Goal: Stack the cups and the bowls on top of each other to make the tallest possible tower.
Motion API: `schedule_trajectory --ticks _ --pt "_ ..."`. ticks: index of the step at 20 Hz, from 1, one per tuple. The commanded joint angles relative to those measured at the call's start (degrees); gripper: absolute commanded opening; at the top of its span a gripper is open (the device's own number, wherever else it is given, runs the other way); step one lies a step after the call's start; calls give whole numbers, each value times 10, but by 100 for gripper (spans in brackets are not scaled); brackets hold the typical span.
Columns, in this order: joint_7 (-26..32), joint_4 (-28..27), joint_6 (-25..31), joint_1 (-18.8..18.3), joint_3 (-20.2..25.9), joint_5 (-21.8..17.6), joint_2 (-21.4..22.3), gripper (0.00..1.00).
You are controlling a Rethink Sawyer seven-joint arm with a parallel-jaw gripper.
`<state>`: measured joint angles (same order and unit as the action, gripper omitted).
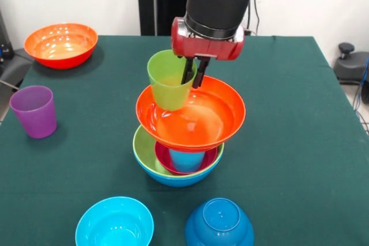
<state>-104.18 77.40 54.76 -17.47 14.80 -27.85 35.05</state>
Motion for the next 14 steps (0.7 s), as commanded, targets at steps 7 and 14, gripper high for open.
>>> schedule_trajectory --ticks 7,14 --pt "-134 -4 -12 61 -31 45 -7 0" --pt "-130 -9 -23 73 -48 55 -15 0"
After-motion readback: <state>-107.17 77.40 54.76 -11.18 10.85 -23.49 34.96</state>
